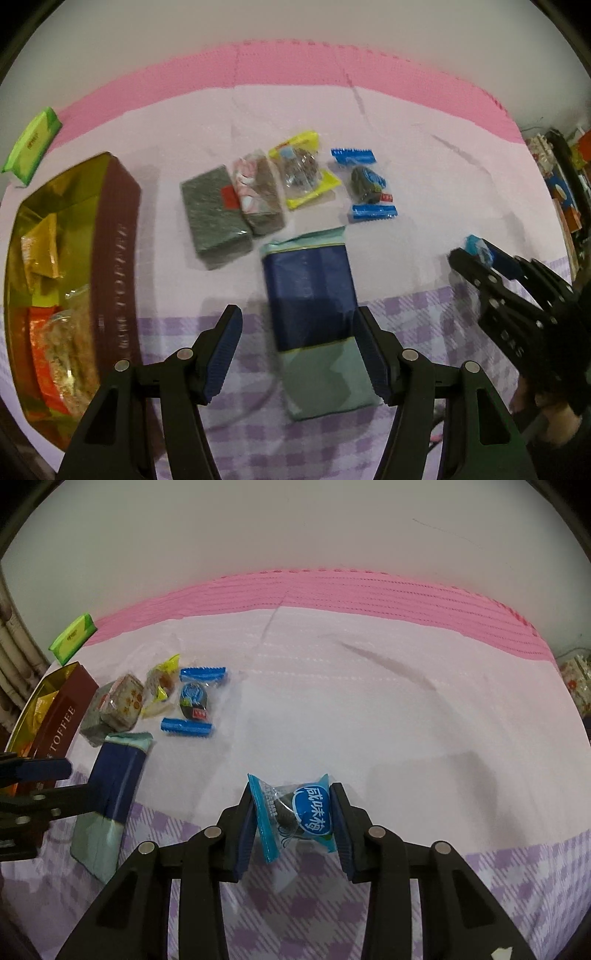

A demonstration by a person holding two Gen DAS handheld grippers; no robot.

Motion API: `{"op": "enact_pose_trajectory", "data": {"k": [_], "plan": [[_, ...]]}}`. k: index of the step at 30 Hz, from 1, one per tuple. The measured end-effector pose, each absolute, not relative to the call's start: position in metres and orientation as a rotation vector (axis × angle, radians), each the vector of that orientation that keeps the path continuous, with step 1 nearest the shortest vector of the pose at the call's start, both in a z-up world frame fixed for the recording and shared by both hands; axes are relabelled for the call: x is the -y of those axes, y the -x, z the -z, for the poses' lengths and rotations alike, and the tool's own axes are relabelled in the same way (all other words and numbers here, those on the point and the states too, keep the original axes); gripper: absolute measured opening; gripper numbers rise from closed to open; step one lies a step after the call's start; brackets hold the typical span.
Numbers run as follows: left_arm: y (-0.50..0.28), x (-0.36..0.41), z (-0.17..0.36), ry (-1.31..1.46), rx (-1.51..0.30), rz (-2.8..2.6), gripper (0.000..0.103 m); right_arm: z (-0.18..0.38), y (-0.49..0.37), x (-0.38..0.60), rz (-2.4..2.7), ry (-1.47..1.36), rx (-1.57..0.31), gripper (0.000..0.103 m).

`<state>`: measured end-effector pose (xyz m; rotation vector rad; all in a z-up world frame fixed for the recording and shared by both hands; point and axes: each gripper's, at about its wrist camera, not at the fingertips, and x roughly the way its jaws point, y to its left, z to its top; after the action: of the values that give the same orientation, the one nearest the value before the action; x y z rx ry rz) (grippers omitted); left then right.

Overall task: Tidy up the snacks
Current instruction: 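Grasp the blue candy with the right tool while the left tool grasps the navy packet, then carry the navy-and-teal packet into the tin and release it with the left tool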

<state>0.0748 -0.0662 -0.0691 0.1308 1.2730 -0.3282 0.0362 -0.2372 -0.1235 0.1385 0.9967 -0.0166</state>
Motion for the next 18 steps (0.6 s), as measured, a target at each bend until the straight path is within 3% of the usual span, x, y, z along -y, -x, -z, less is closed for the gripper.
{"op": "enact_pose_trajectory", "data": {"k": [13, 18], "plan": [[-0.076, 0.088, 0.084, -0.145, -1.292, 0.3, 0.063, 0.123, -0.026, 0.243, 0.032, -0.171, -1.024, 0.035], [-0.069, 0.096, 0.084, -0.165, -1.29, 0.315, 0.052, 0.123, -0.027, 0.245, 0.028, -0.185, -1.025, 0.035]]}}
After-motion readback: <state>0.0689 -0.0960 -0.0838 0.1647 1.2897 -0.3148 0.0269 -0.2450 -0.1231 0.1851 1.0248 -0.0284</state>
